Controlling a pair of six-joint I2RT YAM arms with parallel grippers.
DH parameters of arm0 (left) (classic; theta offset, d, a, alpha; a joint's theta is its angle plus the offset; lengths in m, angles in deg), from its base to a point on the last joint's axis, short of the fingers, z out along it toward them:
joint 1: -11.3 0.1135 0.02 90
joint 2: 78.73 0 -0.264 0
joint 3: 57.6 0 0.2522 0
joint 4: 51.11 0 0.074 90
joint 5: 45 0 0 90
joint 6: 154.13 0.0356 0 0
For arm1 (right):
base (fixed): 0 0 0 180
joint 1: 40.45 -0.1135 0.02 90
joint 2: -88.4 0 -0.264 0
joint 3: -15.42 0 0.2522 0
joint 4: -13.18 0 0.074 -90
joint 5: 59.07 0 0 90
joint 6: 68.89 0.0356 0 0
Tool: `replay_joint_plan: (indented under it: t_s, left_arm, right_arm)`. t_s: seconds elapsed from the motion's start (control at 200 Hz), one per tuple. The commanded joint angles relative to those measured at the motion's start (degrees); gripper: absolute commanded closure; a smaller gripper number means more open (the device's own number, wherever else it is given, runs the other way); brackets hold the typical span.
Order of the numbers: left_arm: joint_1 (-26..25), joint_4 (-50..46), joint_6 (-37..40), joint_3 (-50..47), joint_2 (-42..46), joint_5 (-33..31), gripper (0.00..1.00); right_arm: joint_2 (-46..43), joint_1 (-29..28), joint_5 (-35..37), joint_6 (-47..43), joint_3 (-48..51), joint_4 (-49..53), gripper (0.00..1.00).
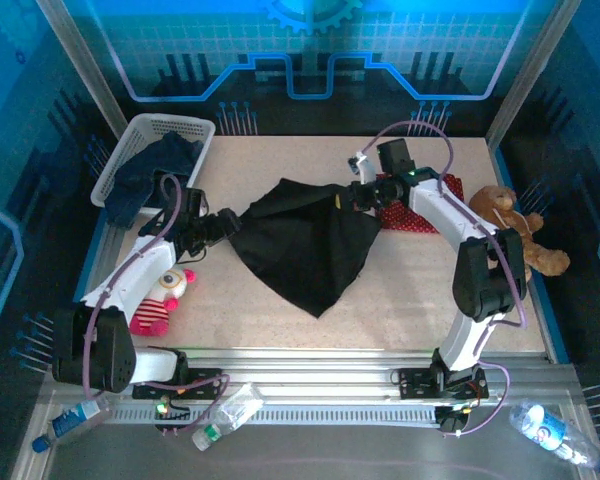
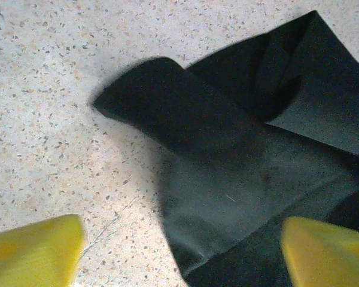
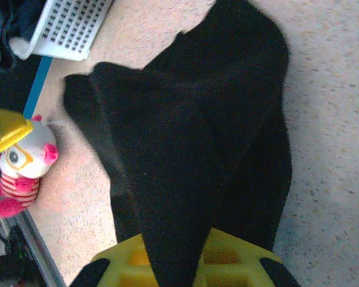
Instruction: Fold and stack the skirts
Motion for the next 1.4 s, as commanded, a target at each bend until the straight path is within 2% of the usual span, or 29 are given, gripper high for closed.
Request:
replay_joint_plan:
  t_s: [0.0,0.04,0.12,0.2,0.34,0.445,0.625,0.655,0.715,0.79,0.825,0.865,0.88,1.075,1.185,1.3,1.34,1.395]
  left_arm:
    - [0.36,1.99,5.99,3.81,2.3,6.07,0.01]
    - [-0.26,2.0,8.89,5.93,1.82,5.8,0.01]
    - [-2.97,3.26,14.52,8.66,0.87,1.34,0.01]
    - [-4.47,5.4,16.92,9.5,-0.74,-1.31,0.01]
    - [-4.48,2.02,12.29,12.58,-5.57,-5.91,0.01]
    - [-4.23,-0.21,8.18,13.25,-8.4,-7.84,0.01]
    - [-3.43,-1.6,3.13,13.58,-12.43,-6.72,0.01]
    - [-3.27,-2.17,2.61,14.05,-13.57,-6.38,0.01]
    - [-3.17,-4.27,1.55,15.52,-16.09,-6.23,0.01]
    - [-3.08,-6.93,0.49,17.48,-19.08,-6.47,0.01]
    - [-2.91,-7.66,-0.04,18.08,-20.18,-6.49,0.01]
    - [-2.64,-8.13,-0.82,18.47,-21.32,-6.58,0.01]
    - [-2.5,-8.29,-1.09,18.56,-21.58,-6.49,0.01]
    - [0.97,-7.29,-6.81,14.83,-21.74,-6.39,0.01]
    - [3.29,-4.16,-9.52,10.59,-20.98,-4.93,0.01]
    - [5.87,-0.63,-10.89,8.1,-21.78,-2.11,0.15]
    - [6.67,-0.19,-10.93,8.25,-22.68,-1.56,0.2]
    - [7.57,-0.11,-10.66,9.07,-23.99,-1.38,0.27]
  right_arm:
    - [1.14,-2.52,-1.38,-10.01,-4.99,5.65,0.98]
    - [1.61,-2.81,-1.56,-12.2,-6.22,6.97,0.98]
    - [2.53,-3.07,-1.63,-15.0,-8.8,8.97,0.98]
    - [3.55,-2.97,1.62,-14.81,-10.4,8.91,0.98]
    - [8.86,-1.65,4.07,-13.45,-16.08,9.21,0.96]
    - [16.07,-0.72,7.86,-12.9,-23.07,10.4,0.93]
    - [33.08,-0.29,16.86,-11.55,-45.33,17.03,0.89]
    - [35.55,-0.33,17.99,-10.63,-49.21,18.12,0.85]
    - [38.93,-0.36,19.08,-8.43,-55.22,19.39,0.68]
    - [40.04,-0.3,18.68,-4.84,-58.18,19.62,0.5]
    - [38.85,-0.45,18.88,-3.0,-57.11,18.84,0.44]
    - [36.32,-0.48,19.8,-0.85,-53.94,17.1,0.06]
    - [35.46,-0.52,20.26,-0.14,-52.12,16.27,0.0]
    - [12.91,-0.48,26.54,10.38,-20.79,0.97,0.0]
    - [1.3,-3.19,38.13,10.46,-6.28,-3.13,0.0]
    - [-6.74,-6.97,44.79,6.26,3.89,-5.53,0.0]
    - [-8.47,-7.68,44.06,4.48,7.61,-7.66,0.0]
    - [-10.02,-8.1,38.52,0.55,10.66,-9.69,0.0]
